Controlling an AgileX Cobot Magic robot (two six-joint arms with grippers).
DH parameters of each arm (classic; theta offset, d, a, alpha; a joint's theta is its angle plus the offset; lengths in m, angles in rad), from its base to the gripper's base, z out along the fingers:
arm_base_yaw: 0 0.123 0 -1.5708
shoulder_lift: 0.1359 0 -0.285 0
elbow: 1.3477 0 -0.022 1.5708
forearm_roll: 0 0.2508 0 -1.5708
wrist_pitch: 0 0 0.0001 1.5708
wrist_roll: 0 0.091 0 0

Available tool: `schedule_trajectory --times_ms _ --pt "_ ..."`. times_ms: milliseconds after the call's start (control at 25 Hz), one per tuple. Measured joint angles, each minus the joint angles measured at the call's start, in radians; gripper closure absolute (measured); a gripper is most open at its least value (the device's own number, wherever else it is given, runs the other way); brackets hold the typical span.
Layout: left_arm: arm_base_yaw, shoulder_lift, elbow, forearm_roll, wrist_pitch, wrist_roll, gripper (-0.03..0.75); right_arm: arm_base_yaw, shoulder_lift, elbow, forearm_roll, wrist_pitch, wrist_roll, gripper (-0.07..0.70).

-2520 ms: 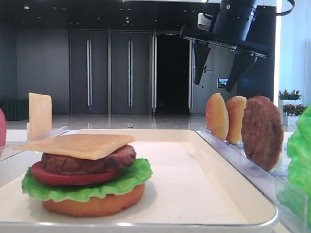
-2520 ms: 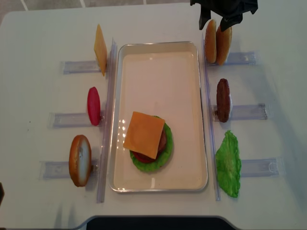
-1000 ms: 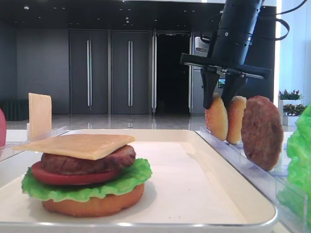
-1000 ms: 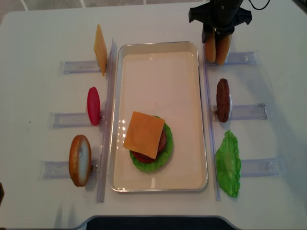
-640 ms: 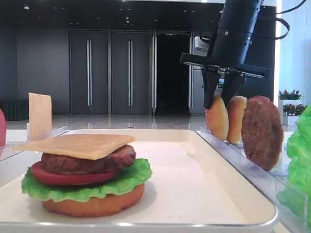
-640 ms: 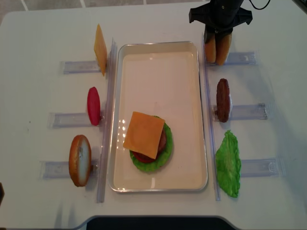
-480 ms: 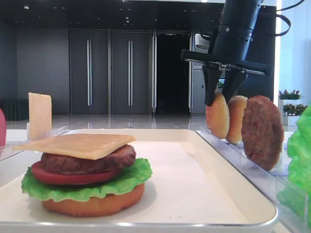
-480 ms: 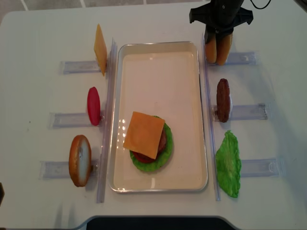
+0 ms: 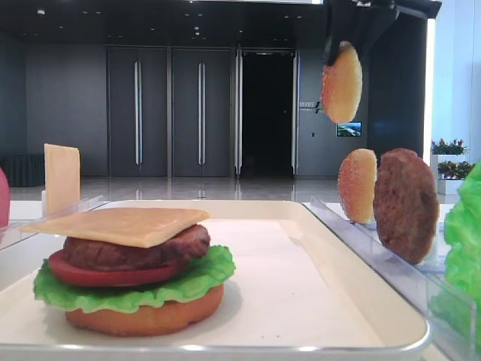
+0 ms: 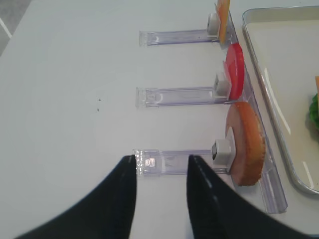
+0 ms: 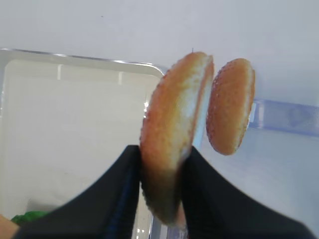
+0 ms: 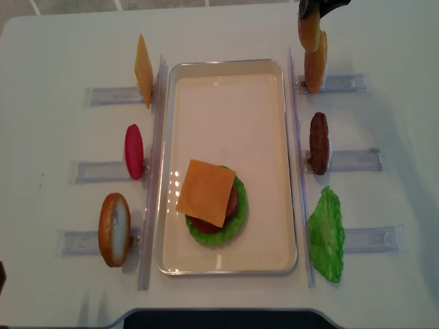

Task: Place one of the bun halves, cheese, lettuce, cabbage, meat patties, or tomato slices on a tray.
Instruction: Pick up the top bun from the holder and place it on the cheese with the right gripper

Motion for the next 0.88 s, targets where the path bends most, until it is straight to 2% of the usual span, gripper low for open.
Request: schedule_trajectory --times_ms 160,640,760,880 --pt "0.000 0.000 0.000 0.000 0.000 0.000 0.450 0.000 -0.074 -0.005 0.000 0.027 0.005 0.414" --pt "0.000 0.000 0.000 0.000 0.000 0.000 0.450 0.007 -0.140 -0.005 0.004 0.030 0.017 0.414" --pt "0.000 0.000 0.000 0.000 0.000 0.000 0.450 0.014 -0.201 0.031 0.009 0.028 0.037 0.414" --pt "0.000 0.000 0.000 0.000 0.000 0.000 0.450 0.021 -0.286 0.115 0.010 0.026 0.053 0.414"
